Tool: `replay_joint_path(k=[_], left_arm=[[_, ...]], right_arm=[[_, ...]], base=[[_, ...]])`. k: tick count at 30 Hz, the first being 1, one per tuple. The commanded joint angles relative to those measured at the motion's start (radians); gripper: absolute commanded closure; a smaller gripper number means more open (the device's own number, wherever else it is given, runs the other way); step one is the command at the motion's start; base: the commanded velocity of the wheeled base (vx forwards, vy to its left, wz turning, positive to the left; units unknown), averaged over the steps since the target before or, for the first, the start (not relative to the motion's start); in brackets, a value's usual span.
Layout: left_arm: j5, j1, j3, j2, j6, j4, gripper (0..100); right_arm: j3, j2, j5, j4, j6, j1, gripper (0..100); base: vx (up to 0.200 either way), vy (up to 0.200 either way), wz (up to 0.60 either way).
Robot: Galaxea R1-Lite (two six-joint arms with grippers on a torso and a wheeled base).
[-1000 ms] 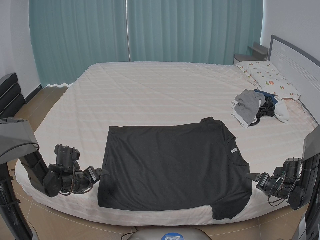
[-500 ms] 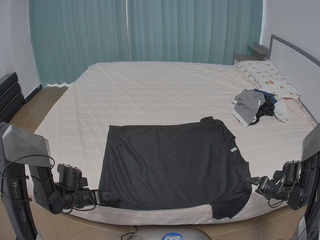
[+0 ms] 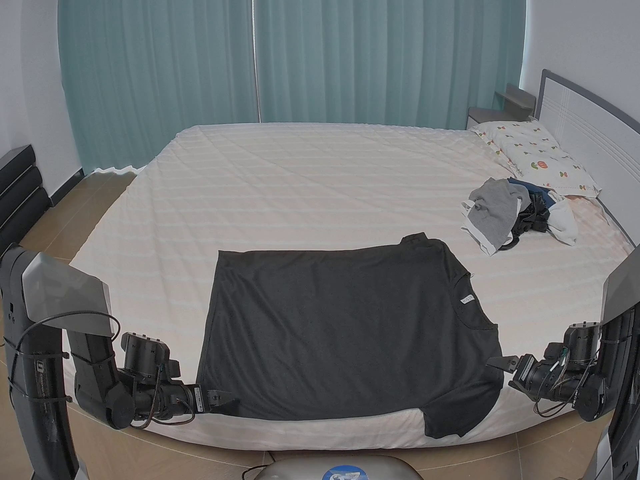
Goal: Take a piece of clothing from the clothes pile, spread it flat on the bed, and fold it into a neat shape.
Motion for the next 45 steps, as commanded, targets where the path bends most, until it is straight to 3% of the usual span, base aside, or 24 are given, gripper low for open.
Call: replay_joint_path(k=[1, 10, 11, 28, 33, 38, 45], left_arm=[[-0.004, -0.009, -0.007, 0.013, -0.001, 0.000, 0], [-0.007, -0.036, -0.011, 0.013, -0.002, 0.000, 0], [-0.007, -0.034, -0.027, 0.016, -0.004, 0.000, 100], [0.042, 0.024, 0.018, -0.028, -0.013, 0.000, 100], [0.040, 0.021, 0.018, -0.044, -0.090, 0.000, 100], [0.040, 0.026, 0.027, -0.050, -0.201, 0.000, 100], [0.031, 0.029, 0.021, -0.062, -0.231, 0.000, 100]], right_arm=[[-0.001, 0.000, -0.002, -0.013, 0.000, 0.001, 0], [-0.003, -0.002, -0.005, -0.013, 0.000, 0.001, 0], [-0.003, -0.003, -0.006, -0.013, 0.000, 0.001, 0], [-0.003, -0.006, -0.005, -0.012, 0.000, 0.004, 0], [0.002, -0.005, -0.008, -0.010, -0.015, -0.003, 0], [0.020, 0.038, -0.009, -0.010, -0.103, -0.012, 0], [0.006, 0.082, -0.005, -0.010, -0.149, -0.046, 0]], base=[[0.000, 0.000, 0.00], [0.000, 0.000, 0.00], [0.000, 0.000, 0.00], [0.000, 0.000, 0.00], [0.000, 0.000, 0.00], [0.000, 0.000, 0.00], [0.000, 0.000, 0.00]])
